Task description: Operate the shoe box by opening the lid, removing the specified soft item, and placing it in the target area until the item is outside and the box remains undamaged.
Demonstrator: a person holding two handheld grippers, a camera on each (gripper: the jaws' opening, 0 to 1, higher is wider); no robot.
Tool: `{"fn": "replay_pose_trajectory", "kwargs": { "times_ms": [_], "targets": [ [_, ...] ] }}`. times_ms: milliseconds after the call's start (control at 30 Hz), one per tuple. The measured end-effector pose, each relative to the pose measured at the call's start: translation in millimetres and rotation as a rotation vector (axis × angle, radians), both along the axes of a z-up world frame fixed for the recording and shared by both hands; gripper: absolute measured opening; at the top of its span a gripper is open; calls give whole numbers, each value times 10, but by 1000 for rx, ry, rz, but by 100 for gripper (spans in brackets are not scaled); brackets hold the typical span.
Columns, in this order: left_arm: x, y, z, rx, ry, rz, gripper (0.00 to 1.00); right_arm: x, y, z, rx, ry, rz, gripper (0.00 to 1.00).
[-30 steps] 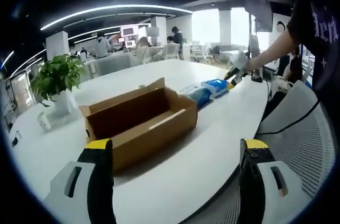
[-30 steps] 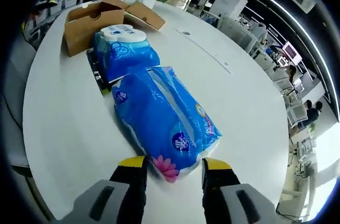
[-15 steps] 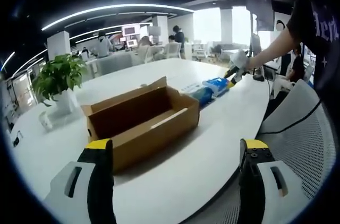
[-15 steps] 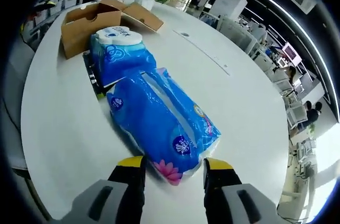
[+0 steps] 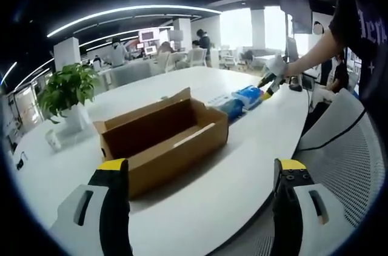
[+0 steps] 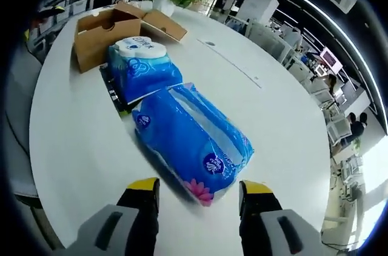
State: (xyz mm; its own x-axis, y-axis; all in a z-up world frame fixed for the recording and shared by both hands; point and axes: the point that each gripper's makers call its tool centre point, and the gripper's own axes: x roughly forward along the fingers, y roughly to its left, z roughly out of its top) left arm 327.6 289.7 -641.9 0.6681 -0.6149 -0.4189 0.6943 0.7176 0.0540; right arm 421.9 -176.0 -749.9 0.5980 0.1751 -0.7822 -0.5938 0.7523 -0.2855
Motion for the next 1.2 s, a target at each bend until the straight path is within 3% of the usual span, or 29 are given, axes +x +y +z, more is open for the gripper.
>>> {"fn": "replay_pose_trajectory", "kwargs": {
  "times_ms": [333, 767, 1200],
  "targets": [
    [-2, 16, 2, -9, 0, 3, 99, -48, 234, 243, 23, 41, 86, 60],
    [-2, 25, 2, -8, -2, 4, 99, 148, 986, 760, 107, -7, 248, 65],
    [16, 46, 15, -7, -9, 19, 99, 269, 1646, 855, 136, 40, 404, 66]
  ]
}}
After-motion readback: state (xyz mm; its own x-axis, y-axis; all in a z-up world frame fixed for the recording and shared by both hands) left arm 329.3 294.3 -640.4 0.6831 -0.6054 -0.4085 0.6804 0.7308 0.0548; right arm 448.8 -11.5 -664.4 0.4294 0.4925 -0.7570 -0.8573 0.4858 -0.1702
